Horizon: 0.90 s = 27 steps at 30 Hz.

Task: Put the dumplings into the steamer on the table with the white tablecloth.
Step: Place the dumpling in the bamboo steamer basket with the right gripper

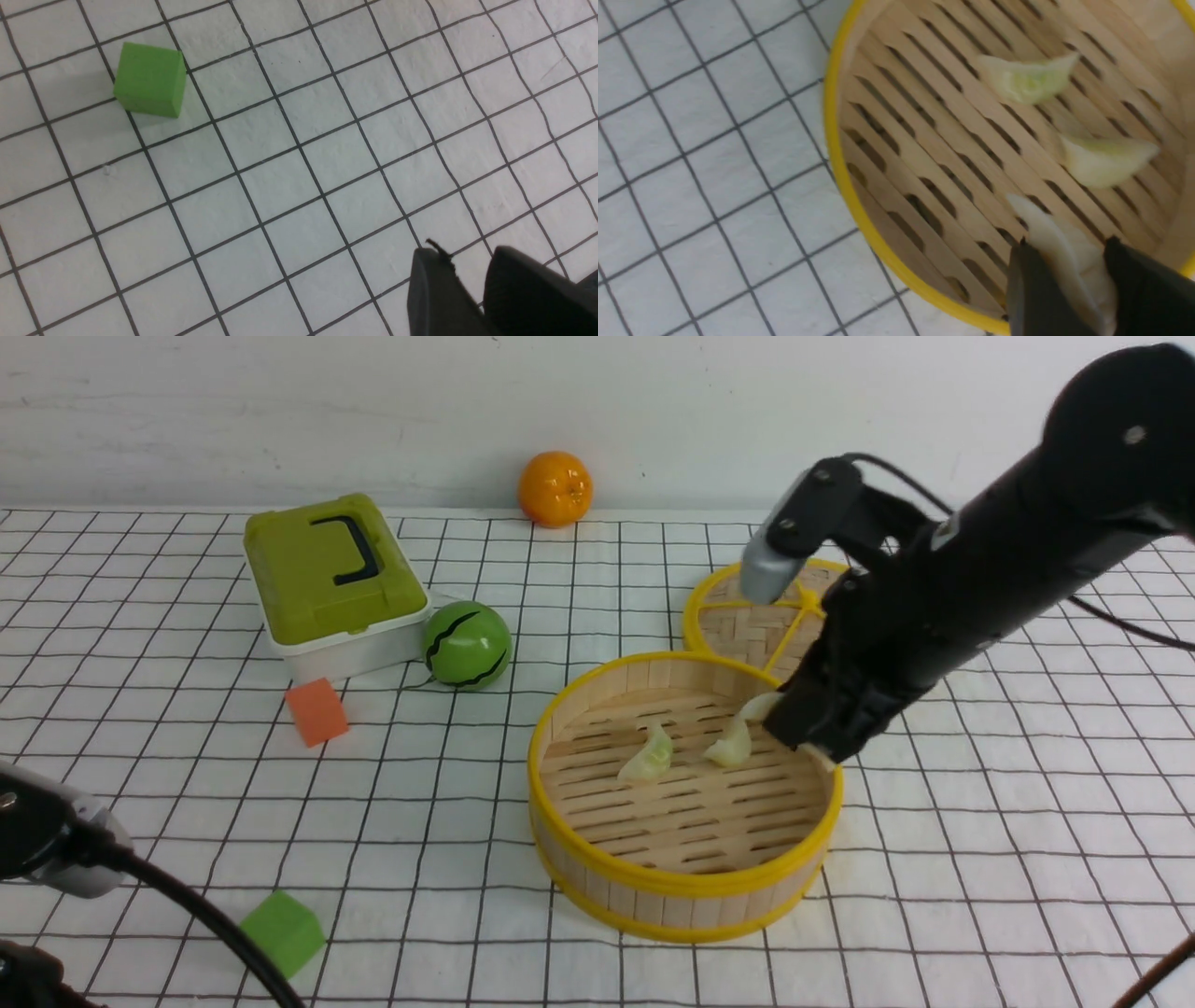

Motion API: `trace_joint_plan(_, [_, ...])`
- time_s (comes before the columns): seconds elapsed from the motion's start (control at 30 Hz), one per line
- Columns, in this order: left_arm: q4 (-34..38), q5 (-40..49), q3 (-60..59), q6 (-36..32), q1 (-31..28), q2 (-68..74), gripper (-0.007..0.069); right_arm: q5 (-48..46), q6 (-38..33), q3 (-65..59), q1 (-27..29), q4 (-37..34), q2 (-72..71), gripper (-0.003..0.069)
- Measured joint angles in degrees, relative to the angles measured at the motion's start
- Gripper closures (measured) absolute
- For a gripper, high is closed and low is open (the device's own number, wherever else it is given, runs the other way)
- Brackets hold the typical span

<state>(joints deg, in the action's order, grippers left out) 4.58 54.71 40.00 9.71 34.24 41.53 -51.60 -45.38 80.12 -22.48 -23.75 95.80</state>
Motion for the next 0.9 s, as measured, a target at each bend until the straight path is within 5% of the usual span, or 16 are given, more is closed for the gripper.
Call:
trace_joint_plan(0.33, [1.2, 1.5, 0.0, 0.0, 0.0, 0.0, 0.0456, 7.3, 14.7, 0.0, -7.8, 9.8, 9.3, 0.0475])
trace_joint_plan(0.67, [1.2, 7.2, 0.0, 0.1, 0.0, 0.0, 0.0442, 11.0, 33.1, 0.0, -8.9, 22.7, 12.8, 0.0463])
trace_joint_plan(0.9, [1.2, 8.0, 0.0, 0.2, 0.0, 0.0, 0.0437, 12.3, 37.1, 0.0, -8.9, 23.7, 12.8, 0.0279])
